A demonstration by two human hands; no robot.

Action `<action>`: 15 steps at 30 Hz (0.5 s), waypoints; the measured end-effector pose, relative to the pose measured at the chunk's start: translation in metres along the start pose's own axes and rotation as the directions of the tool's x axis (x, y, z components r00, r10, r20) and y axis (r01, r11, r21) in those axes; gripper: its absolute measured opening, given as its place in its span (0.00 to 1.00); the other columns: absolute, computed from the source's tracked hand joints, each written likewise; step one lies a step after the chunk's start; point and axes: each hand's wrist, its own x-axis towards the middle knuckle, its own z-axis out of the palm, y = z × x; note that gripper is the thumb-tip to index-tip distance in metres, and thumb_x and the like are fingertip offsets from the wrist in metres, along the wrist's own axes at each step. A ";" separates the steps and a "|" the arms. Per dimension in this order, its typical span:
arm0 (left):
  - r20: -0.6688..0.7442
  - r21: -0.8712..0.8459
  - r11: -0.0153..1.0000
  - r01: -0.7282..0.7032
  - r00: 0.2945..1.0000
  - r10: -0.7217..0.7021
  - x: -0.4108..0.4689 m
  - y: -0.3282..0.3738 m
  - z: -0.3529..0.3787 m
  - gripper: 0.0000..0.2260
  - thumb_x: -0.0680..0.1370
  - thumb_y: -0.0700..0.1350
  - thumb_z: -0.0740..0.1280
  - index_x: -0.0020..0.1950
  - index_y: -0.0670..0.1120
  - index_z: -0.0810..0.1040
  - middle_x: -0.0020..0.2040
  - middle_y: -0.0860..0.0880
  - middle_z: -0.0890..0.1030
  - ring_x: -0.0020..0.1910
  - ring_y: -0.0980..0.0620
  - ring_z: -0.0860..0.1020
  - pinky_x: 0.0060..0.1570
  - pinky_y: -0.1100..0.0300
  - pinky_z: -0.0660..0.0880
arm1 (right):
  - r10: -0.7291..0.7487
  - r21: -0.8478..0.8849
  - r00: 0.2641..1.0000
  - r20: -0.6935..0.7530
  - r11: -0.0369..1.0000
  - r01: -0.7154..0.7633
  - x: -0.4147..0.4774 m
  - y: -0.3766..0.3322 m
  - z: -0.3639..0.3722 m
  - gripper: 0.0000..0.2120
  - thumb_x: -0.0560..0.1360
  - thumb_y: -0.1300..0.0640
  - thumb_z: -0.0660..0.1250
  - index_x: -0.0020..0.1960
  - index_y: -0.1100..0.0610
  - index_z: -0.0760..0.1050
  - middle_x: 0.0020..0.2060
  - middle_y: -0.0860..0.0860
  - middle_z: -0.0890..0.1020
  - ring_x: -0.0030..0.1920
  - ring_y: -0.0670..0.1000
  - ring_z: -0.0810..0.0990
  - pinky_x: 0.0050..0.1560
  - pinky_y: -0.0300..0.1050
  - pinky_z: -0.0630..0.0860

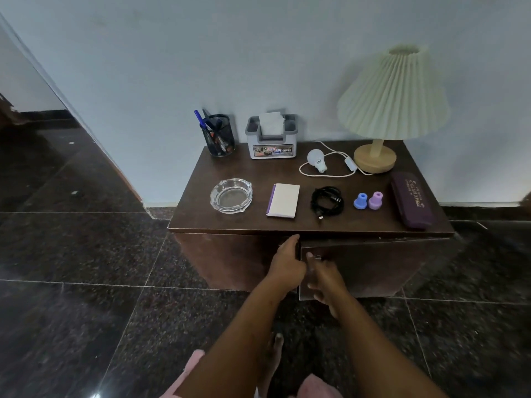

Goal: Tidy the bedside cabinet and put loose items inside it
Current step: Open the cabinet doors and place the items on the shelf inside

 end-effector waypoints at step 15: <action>0.371 0.083 0.994 0.073 0.923 -0.099 -0.037 -0.012 0.013 0.15 0.77 0.32 0.59 0.57 0.42 0.81 0.52 0.42 0.83 0.47 0.51 0.82 0.45 0.60 0.77 | -0.163 -0.240 0.840 -0.517 0.970 0.041 -0.056 0.001 -0.056 0.39 0.69 0.51 0.73 0.71 0.60 0.55 0.60 0.61 0.76 0.57 0.61 0.77 0.48 0.47 0.71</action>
